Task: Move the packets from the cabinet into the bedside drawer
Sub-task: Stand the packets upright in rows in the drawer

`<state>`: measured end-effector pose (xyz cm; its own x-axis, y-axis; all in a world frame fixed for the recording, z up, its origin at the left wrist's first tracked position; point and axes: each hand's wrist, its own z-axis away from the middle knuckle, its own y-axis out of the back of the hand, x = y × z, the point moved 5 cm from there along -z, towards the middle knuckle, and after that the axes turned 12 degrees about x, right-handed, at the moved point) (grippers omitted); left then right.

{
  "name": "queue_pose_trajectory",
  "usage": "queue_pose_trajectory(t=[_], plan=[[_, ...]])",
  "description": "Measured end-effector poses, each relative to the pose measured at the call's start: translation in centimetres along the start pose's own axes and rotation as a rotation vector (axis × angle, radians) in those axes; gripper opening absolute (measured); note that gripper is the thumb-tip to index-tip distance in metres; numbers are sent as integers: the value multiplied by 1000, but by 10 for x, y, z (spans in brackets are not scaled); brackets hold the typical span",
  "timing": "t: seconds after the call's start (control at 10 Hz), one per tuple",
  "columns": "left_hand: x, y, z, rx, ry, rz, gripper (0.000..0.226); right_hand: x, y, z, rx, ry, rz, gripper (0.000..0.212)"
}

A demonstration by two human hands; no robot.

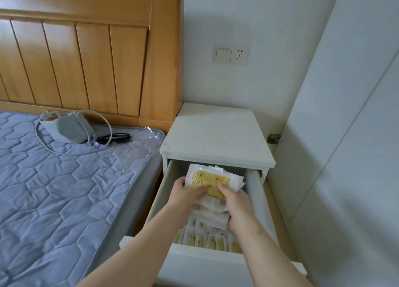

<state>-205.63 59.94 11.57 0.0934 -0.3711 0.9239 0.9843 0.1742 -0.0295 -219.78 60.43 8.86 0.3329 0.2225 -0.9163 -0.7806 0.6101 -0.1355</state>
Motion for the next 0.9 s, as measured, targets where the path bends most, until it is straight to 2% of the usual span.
queue_pose_trajectory(t=[0.1,0.2,0.3,0.4,0.5,0.6,0.7,0.9], plan=[[-43,-17,-46,-14,44,50,60,28,6,-35,43,51,18,40],[-85,-28,-77,-45,70,70,33,55,8,-58,-19,92,-74,56],[-126,-30,-101,-95,100,85,28,96,11,-80,-59,178,103,69],[-163,-27,-115,-115,164,61,27,128,15,-93,-135,155,322,44],[-183,-40,-121,-142,215,37,31,142,31,-110,-114,89,358,16],[-184,-57,-130,-177,235,18,28,144,38,-132,-42,118,372,17],[-178,-64,-144,-159,286,-1,34,150,33,-145,-38,8,343,36],[-182,-93,-175,-91,451,61,39,145,34,-179,-16,-95,230,33]])
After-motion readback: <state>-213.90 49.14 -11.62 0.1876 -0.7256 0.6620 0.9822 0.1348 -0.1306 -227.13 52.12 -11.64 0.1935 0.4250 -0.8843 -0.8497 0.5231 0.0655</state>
